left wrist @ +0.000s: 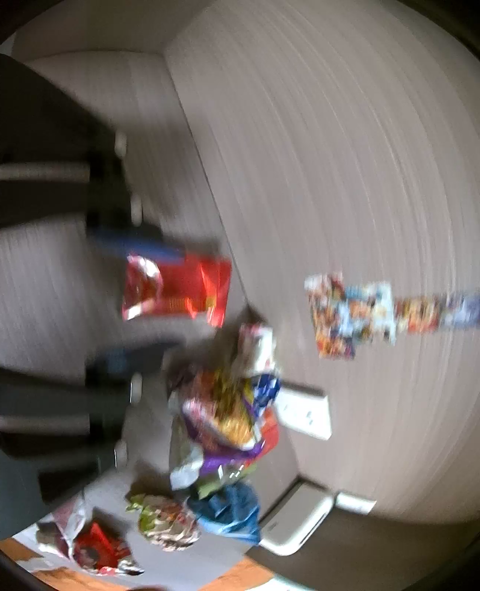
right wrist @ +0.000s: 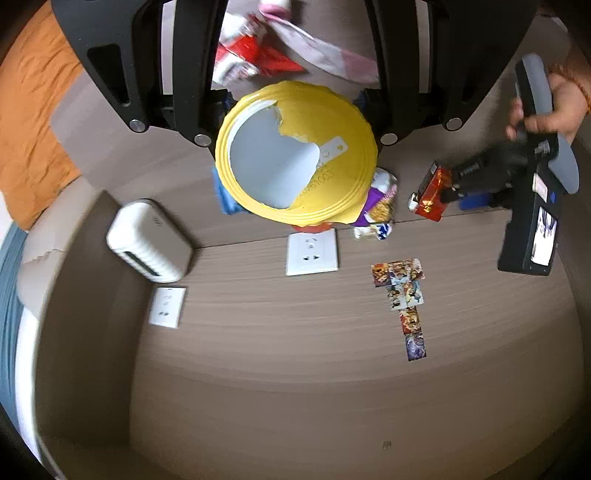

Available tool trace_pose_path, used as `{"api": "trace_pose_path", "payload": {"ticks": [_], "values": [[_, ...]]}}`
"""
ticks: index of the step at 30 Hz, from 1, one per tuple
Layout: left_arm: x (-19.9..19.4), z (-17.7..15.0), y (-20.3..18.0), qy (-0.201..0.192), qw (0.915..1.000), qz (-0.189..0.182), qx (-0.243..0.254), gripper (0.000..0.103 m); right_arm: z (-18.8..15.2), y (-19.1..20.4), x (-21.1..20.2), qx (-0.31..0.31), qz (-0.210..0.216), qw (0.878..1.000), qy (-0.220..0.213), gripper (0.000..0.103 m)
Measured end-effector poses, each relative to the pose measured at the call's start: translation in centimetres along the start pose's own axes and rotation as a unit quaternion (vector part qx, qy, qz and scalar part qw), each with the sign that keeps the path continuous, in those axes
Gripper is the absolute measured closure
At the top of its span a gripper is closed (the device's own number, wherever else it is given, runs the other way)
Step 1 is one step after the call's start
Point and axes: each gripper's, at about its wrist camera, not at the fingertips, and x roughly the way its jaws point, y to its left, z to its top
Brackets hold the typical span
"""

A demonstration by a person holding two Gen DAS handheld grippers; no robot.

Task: Collect trash
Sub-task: 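Grasp the red cigarette pack with the left tool while the right tool grasps the yellow cup, then carry both items to the white bin and open both tools to drop them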

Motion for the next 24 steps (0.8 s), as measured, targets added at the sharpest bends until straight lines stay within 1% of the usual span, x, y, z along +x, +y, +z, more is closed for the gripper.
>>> {"api": "trace_pose_path", "payload": {"ticks": [1, 4, 5, 6, 9, 11, 13, 15, 20, 22, 24], "values": [[-0.2, -0.3, 0.8, -0.002, 1.0, 0.004, -0.006, 0.029, -0.3, -0.1, -0.3, 0.002, 0.001, 1.0, 0.002, 0.056], [0.7, -0.6, 1.2, 0.007, 0.9999, 0.009, -0.001, 0.027, -1.1, -0.3, -0.7, 0.008, 0.001, 1.0, 0.008, 0.056], [1.3, -0.7, 1.1, 0.008, 0.9998, 0.015, 0.007, 0.021, -1.3, -0.3, -0.7, 0.01, 0.001, 1.0, 0.011, 0.056], [1.9, -0.7, 0.8, 0.008, 0.9996, 0.021, 0.016, 0.018, -1.6, -0.3, -0.7, 0.011, -0.001, 1.0, 0.015, 0.056], [3.9, -0.6, 0.1, 0.019, 0.9988, 0.022, 0.039, 0.018, -2.0, -0.4, -0.8, 0.017, 0.003, 1.0, 0.023, 0.056], [4.7, -0.8, 0.3, 0.029, 0.9985, 0.017, 0.043, 0.019, -2.1, -0.5, -0.9, 0.018, 0.0, 1.0, 0.024, 0.056], [5.5, -0.9, 0.4, 0.036, 0.9982, 0.009, 0.047, 0.027, -2.2, -0.6, -1.1, 0.021, -0.004, 0.999, 0.024, 0.056], [6.0, -1.1, 0.3, 0.042, 0.9974, 0.009, 0.057, 0.05, -2.3, -0.8, -1.3, 0.025, -0.008, 0.999, 0.024, 0.056], [5.7, -0.8, -0.4, 0.036, 0.997, 0.005, 0.069, 0.05, -2.5, -1.9, -2.2, 0.039, -0.02, 0.999, 0.022, 0.056], [4.4, -0.6, -0.6, 0.025, 0.9972, 0.003, 0.07, 0.05, -2.6, -2.8, -2.9, 0.045, -0.03, 0.998, 0.018, 0.056], [2.0, -0.3, -0.9, 0.007, 0.9973, -0.003, 0.073, 0.05, -2.9, -4.0, -3.7, 0.053, -0.04, 0.998, 0.015, 0.056]]}}
